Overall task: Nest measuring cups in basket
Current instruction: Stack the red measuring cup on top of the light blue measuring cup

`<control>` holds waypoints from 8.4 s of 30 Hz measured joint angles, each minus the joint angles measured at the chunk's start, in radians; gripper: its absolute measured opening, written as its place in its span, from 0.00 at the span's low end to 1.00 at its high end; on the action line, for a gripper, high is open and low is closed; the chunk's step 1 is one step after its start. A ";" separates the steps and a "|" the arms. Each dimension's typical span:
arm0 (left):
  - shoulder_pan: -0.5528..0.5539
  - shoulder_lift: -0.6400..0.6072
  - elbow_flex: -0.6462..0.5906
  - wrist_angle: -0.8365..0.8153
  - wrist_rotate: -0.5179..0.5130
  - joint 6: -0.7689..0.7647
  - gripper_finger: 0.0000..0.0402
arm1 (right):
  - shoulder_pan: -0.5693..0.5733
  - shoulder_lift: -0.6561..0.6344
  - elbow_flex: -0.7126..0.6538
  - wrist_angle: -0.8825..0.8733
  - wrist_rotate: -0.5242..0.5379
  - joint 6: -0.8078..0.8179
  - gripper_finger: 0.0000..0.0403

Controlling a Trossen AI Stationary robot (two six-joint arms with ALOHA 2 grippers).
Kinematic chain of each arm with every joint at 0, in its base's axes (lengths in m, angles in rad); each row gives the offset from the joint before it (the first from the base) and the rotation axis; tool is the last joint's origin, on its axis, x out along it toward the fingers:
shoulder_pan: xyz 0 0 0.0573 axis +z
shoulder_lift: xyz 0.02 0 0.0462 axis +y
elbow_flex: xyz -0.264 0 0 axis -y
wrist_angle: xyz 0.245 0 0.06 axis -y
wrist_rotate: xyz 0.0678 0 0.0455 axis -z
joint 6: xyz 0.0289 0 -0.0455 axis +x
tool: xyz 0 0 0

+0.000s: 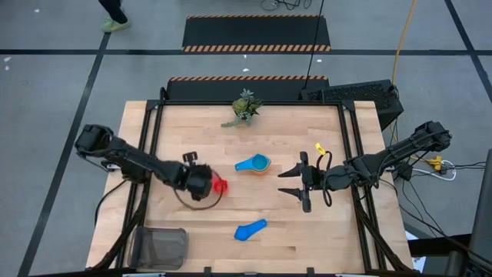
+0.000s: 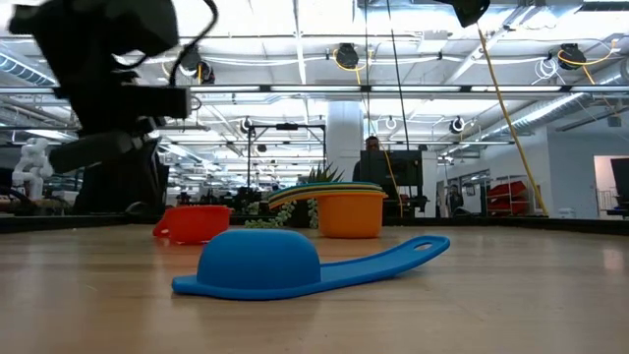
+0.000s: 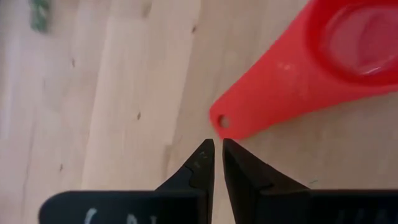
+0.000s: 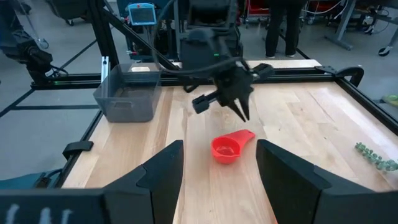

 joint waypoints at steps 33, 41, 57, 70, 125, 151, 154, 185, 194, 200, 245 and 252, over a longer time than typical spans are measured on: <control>-0.110 0.015 -0.243 0.493 -0.161 0.233 0.47 | 0.000 0.000 0.000 0.016 0.000 -0.030 0.49; -0.092 0.106 -0.240 0.574 -0.233 0.283 0.43 | 0.000 0.000 0.000 0.016 0.000 -0.030 0.49; -0.085 0.116 -0.242 0.597 -0.226 0.290 0.06 | 0.000 0.000 0.000 0.056 0.000 -0.053 0.49; -0.141 0.107 -0.239 0.663 -0.063 0.155 0.13 | 0.000 0.000 0.000 0.055 0.000 -0.055 0.49; -0.180 0.215 -0.173 0.624 -0.278 0.360 0.46 | -0.012 0.017 0.000 0.056 0.000 -0.051 0.49; -0.147 0.129 -0.186 0.581 -0.229 0.343 0.01 | -0.024 0.027 0.000 0.068 0.002 -0.052 0.49; -0.164 0.038 -0.180 0.564 -0.221 0.335 0.01 | -0.030 0.064 0.000 0.070 0.005 -0.095 0.49; -0.197 -0.283 -0.177 0.536 -0.151 0.109 0.01 | -0.081 0.664 0.386 0.218 0.148 -0.421 0.42; -0.217 -0.283 -0.177 0.550 -0.150 0.128 0.01 | -0.127 0.717 0.418 0.230 0.050 -0.360 0.33; -0.216 -0.283 -0.177 0.551 -0.150 0.129 0.01 | -0.140 0.718 0.418 0.243 -0.001 -0.354 0.29; -0.259 -0.284 -0.176 0.571 -0.308 0.117 0.50 | -0.162 0.614 0.417 0.030 0.005 -0.373 0.00; -0.296 -0.286 -0.176 0.669 -0.343 0.206 0.50 | -0.156 0.530 0.334 0.056 0.005 -0.390 0.00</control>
